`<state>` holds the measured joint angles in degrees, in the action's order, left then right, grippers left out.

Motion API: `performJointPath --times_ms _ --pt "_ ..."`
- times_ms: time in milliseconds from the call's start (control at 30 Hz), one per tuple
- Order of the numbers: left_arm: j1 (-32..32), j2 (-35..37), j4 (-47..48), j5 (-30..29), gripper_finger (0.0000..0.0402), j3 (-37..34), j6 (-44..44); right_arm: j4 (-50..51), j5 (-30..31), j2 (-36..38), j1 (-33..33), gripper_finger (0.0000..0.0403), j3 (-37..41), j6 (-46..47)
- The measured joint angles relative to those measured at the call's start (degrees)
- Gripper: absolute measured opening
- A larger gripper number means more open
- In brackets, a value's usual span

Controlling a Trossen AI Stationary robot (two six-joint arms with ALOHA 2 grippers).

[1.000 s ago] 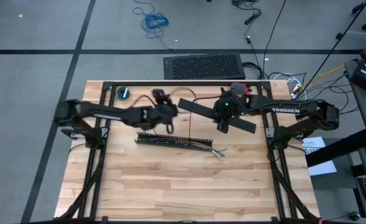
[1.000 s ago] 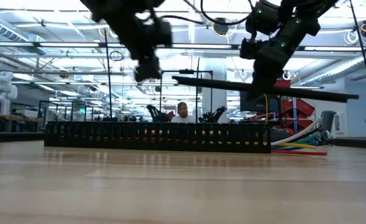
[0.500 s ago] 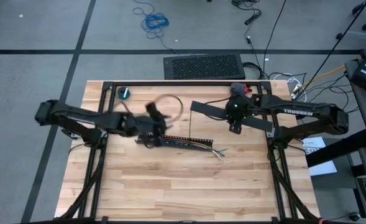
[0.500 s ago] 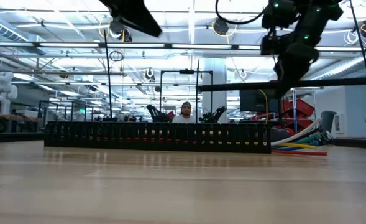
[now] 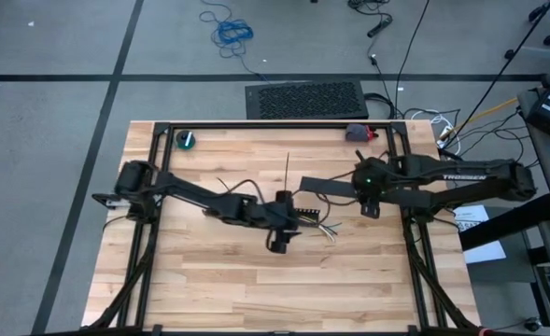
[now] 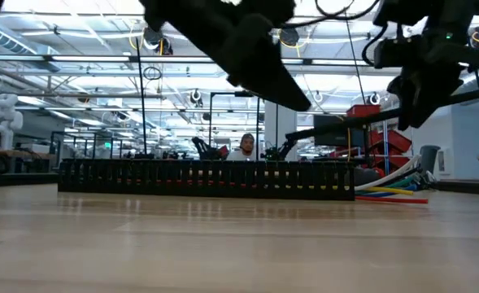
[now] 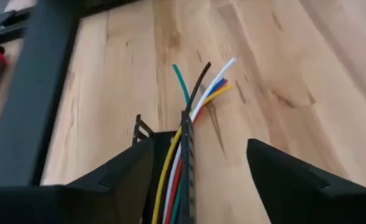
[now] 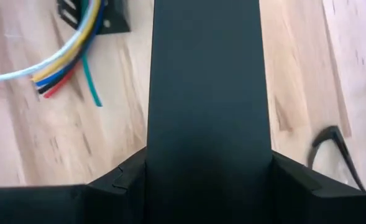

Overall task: Ziptie cables
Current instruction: Put the cable duct cover on

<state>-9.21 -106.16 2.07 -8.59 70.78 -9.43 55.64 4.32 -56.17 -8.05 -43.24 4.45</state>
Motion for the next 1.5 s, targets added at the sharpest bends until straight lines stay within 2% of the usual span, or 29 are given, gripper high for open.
performJointPath --times_ms 167,533,700,933,1033,1167,1300,1500 --pt "2.16 -4.81 1.91 0.75 0.0278 3.04 -0.13 0.08 2.35 0.77 1.32 0.0211 0.0 0.96" --pt "7.23 -9.39 -2.54 2.44 0.0279 3.3 0.07 0.29 3.41 0.78 1.31 0.0211 -0.07 1.35" --pt "7.69 -10.35 -3.03 5.13 0.028 3.3 1.53 0.31 3.41 0.8 1.31 0.0211 -0.11 1.35" --pt "7.65 -12.66 -4.15 3.39 0.0278 3.34 3.02 0.31 3.43 0.78 1.31 0.0211 -0.13 1.35" --pt "7.76 -13.71 -4.27 1.26 0.0263 3.3 2.29 0.29 3.43 0.78 1.31 0.0211 -0.15 1.35" --pt "9.02 -13.48 -1.8 -0.46 0.0221 3.0 2.35 0.28 3.44 0.78 1.31 0.0211 -0.17 1.35" --pt "9.67 -10.86 0.9 -1.06 0.0186 0.05 3.01 0.26 3.44 0.73 1.31 0.0211 -0.2 1.35" --pt "9.61 -4.75 8.0 -2.9 0.0182 -6.59 3.19 -0.05 3.01 -0.34 1.31 0.0211 -0.2 0.91"
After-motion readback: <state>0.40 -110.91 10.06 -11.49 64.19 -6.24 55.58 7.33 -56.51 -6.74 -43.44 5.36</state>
